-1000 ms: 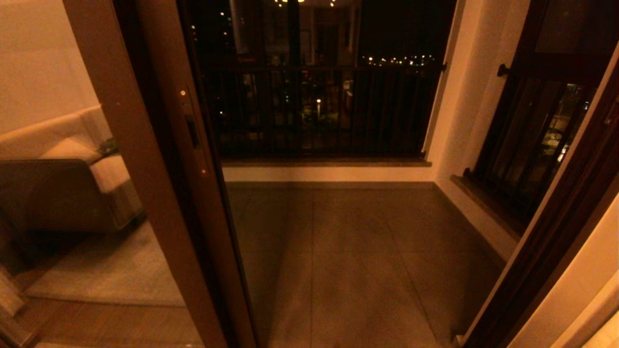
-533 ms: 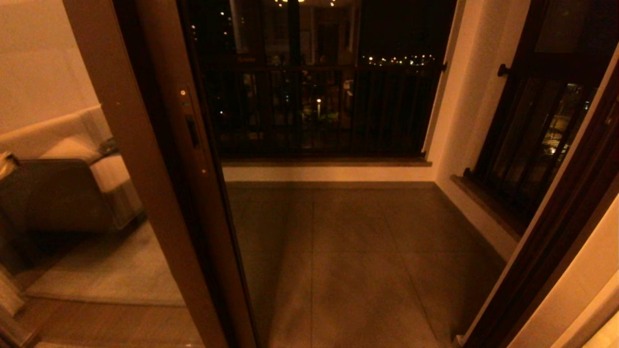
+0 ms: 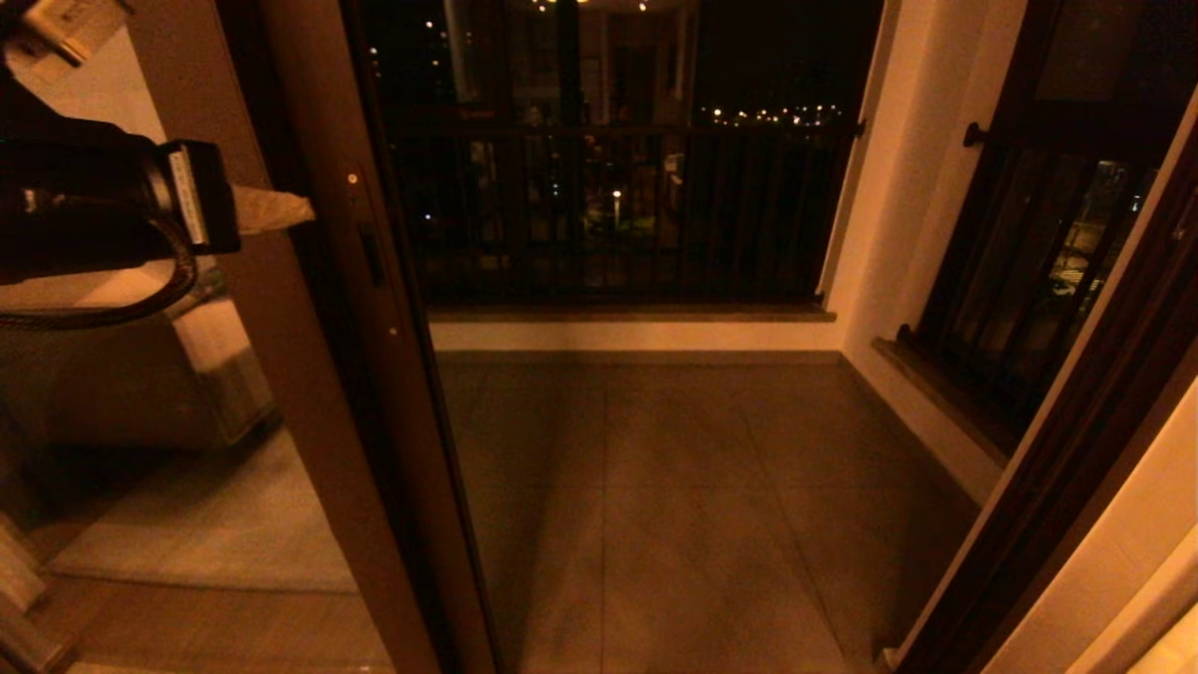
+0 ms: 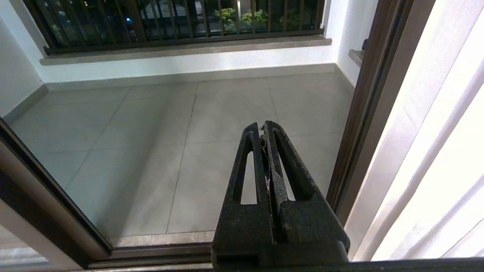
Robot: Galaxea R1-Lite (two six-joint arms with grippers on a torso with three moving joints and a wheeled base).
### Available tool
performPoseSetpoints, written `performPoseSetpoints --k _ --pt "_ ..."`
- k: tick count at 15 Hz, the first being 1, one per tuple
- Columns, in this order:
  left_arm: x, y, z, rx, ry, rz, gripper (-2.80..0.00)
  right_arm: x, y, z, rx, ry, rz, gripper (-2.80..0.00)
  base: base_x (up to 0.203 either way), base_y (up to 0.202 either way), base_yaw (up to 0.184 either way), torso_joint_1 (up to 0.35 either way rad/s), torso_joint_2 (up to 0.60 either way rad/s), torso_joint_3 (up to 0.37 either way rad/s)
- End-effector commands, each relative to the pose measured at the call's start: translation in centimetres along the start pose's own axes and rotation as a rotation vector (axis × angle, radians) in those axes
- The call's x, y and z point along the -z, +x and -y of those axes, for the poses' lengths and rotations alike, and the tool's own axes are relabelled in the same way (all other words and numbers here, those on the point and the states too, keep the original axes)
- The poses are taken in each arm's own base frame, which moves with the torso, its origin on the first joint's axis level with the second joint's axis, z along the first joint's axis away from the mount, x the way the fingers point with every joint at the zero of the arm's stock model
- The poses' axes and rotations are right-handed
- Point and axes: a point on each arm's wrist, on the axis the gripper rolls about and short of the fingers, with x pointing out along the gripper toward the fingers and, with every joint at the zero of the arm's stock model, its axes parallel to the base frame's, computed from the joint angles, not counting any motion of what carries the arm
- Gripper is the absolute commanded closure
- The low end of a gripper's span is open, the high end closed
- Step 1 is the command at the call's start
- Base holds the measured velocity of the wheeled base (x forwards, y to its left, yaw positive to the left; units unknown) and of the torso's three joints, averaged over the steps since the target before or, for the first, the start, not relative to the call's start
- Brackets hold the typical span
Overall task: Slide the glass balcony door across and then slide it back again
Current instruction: Close the slid door
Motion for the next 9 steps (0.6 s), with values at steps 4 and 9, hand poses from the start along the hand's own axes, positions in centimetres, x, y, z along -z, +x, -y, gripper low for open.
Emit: performPoseSetpoints --k 4,9 --pt "0.4 6.4 0.0 -0.148 -0.038 -0.08 0.0 0.0 0.0 0.0 0.001 0.001 0.0 0.0 0.0 0.0 0.0 0.0 0.0 0.0" --pt "0.1 10.0 0.1 -0.16 -0.031 -0.086 0.0 0.0 0.0 0.0 0.001 0.001 0.001 0.0 0.0 0.0 0.0 0.0 0.0 0.0"
